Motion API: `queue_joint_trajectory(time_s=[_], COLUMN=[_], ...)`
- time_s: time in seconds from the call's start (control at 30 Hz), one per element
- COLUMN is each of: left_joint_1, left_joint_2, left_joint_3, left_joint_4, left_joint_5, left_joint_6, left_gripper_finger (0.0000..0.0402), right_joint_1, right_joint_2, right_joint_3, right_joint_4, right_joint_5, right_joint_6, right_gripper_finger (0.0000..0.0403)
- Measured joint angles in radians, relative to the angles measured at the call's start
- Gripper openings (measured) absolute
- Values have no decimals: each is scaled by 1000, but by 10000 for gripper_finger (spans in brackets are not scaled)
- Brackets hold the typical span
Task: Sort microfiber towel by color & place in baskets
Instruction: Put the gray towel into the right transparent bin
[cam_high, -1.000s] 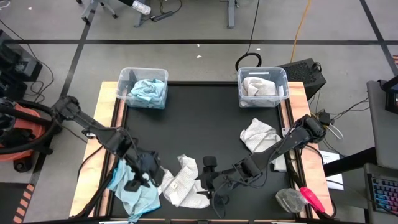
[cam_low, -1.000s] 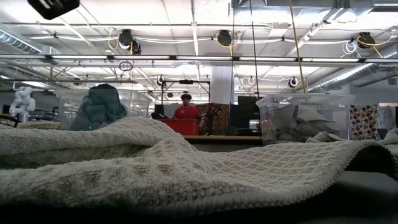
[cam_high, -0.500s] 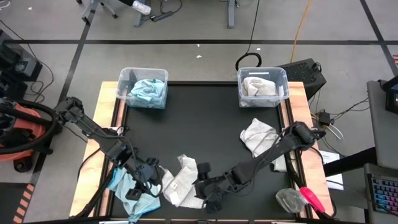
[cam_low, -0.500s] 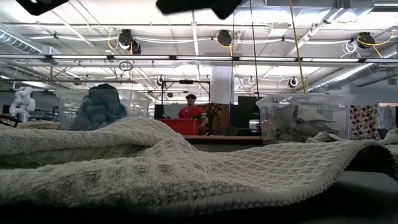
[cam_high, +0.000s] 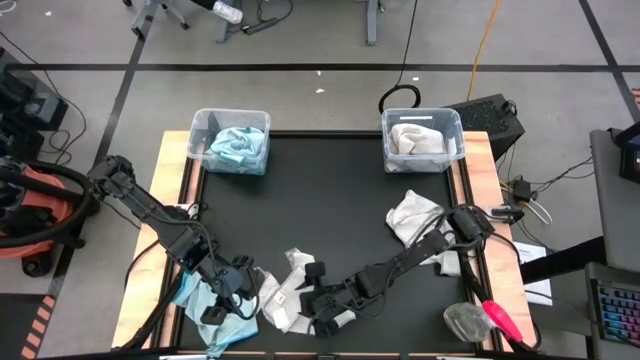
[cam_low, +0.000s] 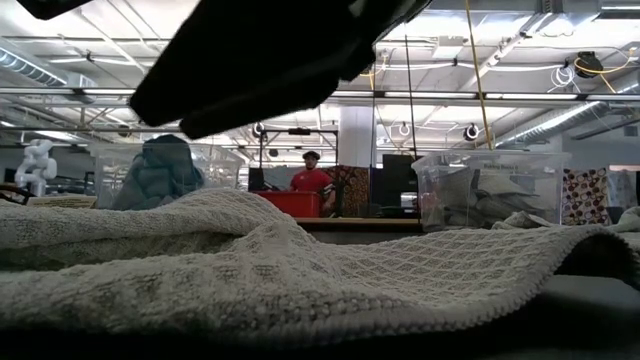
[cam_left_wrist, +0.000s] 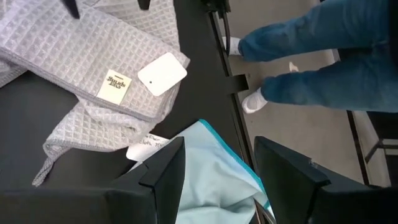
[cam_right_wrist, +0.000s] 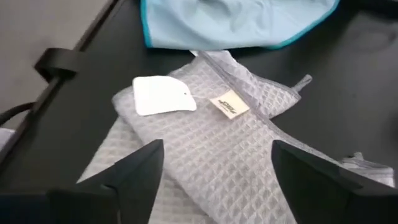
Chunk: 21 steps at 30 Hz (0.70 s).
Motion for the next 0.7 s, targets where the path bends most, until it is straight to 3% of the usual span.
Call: queue_joint_trajectory(time_s=[0.2,0.43,0.57,0.7], left_joint_1=[0,0,0,0], left_joint_2=[0,0,0,0], left_joint_3=[0,0,0,0], left_joint_4=[0,-2,-4,-3], left_joint_5=[-4,-12,-13,-13], left_joint_6=[-13,-8,6,37], left_gripper_finger=[198,198,198,198], right_joint_1=[-24,-25,-25,-25], right_joint_2=[42,97,99,87], right_joint_3=[0,1,4,28], right_joint_4=[5,-44,-93,-197], right_joint_5=[-32,-79,-65,-20], right_joint_6=[39,95,153,164], right_gripper_finger=[310,287,252,180])
